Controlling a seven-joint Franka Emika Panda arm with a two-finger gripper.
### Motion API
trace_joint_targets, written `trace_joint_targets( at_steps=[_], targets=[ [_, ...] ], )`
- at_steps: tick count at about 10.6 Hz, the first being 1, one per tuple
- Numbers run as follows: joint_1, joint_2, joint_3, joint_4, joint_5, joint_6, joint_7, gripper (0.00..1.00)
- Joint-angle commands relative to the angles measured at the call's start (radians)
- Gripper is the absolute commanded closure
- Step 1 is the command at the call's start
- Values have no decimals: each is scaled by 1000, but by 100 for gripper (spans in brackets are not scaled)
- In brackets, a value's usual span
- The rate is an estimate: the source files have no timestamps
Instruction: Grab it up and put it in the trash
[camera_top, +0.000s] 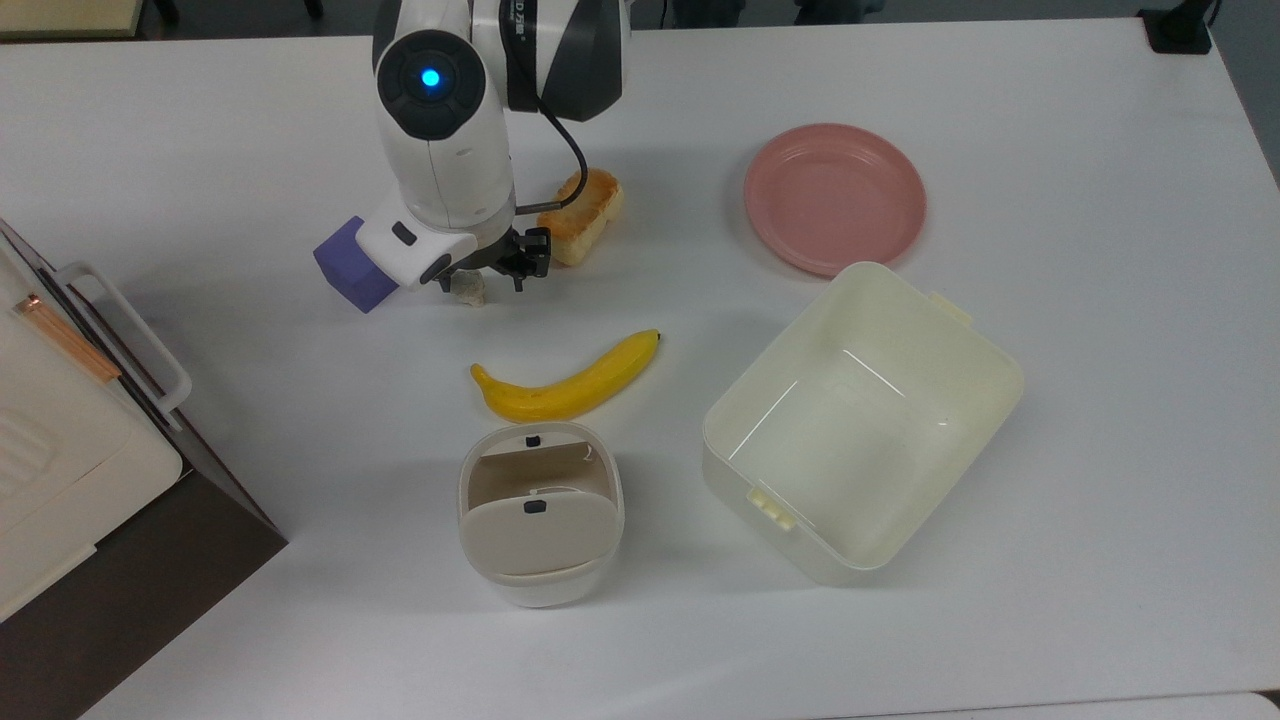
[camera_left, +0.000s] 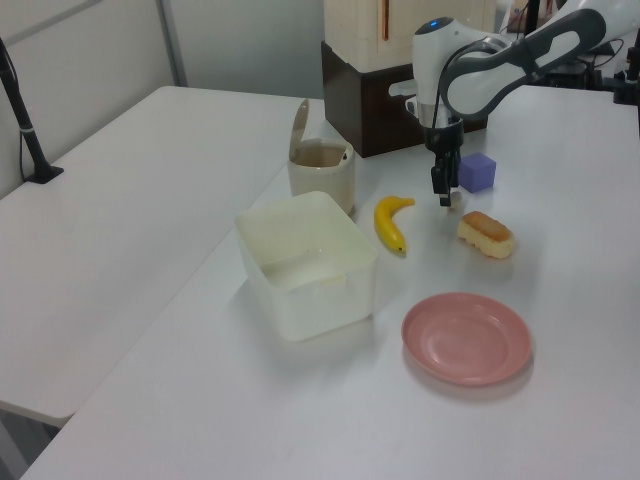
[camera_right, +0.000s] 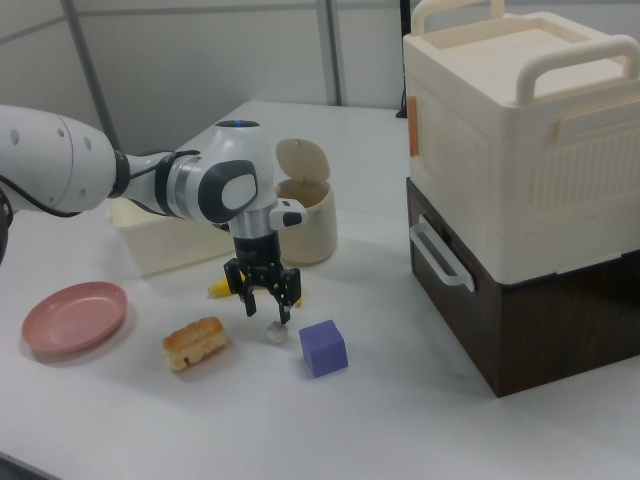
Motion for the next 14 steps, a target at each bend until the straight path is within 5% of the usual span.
trace_joint_targets(
  at_steps=[1,4,9,14],
  targets=[
    [6,-7,-9,-34,-36,24,-46,35],
    [6,0,-9,-45,-58,24,-61,46],
    [4,-7,-9,-31,-56,11,-96,94],
    [10,-12,13,172,46,92,-63,98]
  ],
)
